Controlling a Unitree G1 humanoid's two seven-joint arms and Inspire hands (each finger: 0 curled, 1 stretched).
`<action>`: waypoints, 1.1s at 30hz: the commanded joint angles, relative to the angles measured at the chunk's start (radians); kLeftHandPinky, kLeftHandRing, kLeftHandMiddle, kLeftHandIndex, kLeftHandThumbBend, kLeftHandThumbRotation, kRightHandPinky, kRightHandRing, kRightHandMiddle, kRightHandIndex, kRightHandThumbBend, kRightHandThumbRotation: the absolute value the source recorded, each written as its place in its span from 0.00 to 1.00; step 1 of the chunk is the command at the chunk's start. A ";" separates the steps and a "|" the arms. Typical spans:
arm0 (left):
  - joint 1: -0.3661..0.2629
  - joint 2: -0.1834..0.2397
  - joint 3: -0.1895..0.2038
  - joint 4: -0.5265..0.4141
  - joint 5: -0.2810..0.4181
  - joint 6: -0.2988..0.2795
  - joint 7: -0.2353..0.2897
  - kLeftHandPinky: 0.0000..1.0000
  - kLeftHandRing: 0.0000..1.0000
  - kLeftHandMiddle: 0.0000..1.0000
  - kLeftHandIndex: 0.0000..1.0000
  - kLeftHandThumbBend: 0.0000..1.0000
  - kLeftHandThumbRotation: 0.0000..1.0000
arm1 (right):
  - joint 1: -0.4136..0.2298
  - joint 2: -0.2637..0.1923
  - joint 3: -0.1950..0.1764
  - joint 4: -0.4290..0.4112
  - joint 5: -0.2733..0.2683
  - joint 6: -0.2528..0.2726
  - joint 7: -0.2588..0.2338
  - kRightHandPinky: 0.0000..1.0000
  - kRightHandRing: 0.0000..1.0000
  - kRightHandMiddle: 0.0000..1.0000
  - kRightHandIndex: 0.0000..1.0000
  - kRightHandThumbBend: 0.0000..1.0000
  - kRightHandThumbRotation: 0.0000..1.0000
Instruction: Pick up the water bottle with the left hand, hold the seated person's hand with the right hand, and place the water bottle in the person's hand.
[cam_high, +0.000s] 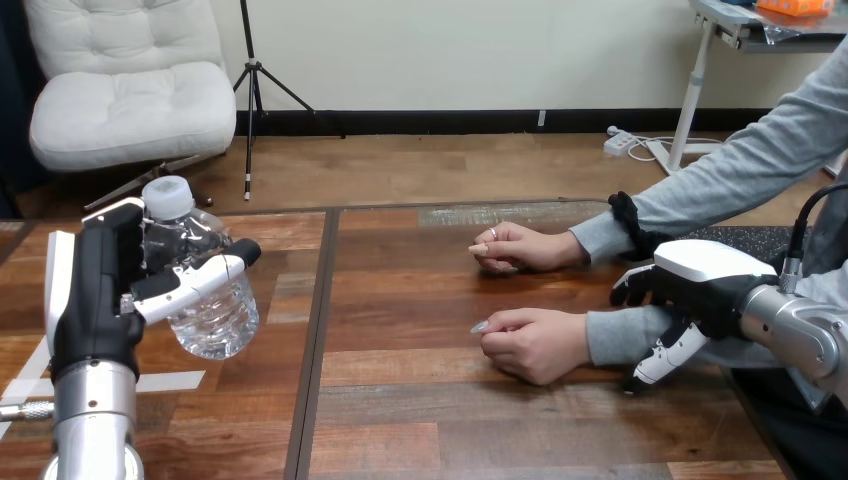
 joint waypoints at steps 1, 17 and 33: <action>-0.047 0.014 0.015 -0.070 -0.013 -0.040 -0.004 0.33 0.38 0.42 0.43 0.69 0.00 | -0.078 -0.011 0.012 0.009 -0.003 0.012 -0.029 0.61 0.73 0.77 0.77 1.00 0.35; -0.043 0.008 0.017 -0.079 -0.018 -0.033 -0.006 0.33 0.38 0.42 0.43 0.68 0.00 | -0.077 0.014 0.051 0.012 -0.020 0.043 -0.027 0.57 0.70 0.74 0.73 1.00 0.29; -0.041 0.009 0.019 -0.080 -0.019 -0.038 -0.011 0.32 0.37 0.42 0.43 0.67 0.00 | -0.084 0.027 0.101 0.028 -0.059 0.036 -0.040 0.55 0.66 0.69 0.69 1.00 0.29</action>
